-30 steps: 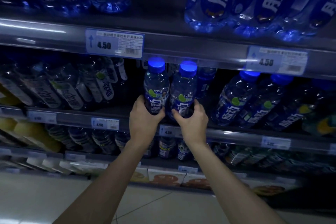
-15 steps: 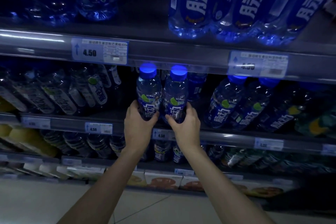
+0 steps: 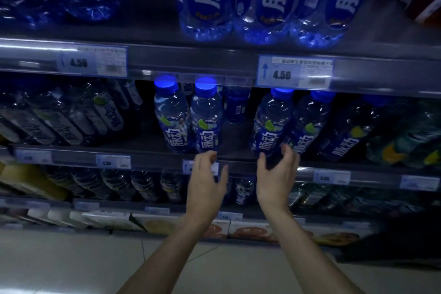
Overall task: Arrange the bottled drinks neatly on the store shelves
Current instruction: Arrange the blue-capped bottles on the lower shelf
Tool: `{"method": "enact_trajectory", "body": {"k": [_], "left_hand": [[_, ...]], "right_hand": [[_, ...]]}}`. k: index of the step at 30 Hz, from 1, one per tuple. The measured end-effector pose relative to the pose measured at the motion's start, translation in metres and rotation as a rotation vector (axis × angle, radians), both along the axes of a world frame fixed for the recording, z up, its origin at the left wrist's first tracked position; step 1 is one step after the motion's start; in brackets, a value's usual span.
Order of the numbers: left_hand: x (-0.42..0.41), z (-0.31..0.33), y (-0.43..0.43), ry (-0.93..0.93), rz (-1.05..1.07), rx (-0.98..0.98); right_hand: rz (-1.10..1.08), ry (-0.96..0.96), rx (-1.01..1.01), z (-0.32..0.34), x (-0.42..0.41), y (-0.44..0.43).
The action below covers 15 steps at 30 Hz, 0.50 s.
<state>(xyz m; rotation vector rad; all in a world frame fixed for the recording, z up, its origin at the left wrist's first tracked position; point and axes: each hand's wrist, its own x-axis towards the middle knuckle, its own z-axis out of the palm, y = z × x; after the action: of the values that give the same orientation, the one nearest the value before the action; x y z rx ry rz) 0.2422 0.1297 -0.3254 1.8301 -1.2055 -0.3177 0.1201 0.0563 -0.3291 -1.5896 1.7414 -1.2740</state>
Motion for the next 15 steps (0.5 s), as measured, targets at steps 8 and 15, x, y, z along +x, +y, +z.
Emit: {"method": "enact_trajectory", "body": {"k": [8,15], "left_hand": [[-0.030,0.019,-0.064,0.155,-0.280,0.121],[-0.025,0.017,-0.069,0.367,-0.295,0.128]], "right_hand": [[0.037,0.044,0.013,0.009,0.006,-0.020],[0.055,0.060,-0.006,0.011,0.003,-0.027]]}}
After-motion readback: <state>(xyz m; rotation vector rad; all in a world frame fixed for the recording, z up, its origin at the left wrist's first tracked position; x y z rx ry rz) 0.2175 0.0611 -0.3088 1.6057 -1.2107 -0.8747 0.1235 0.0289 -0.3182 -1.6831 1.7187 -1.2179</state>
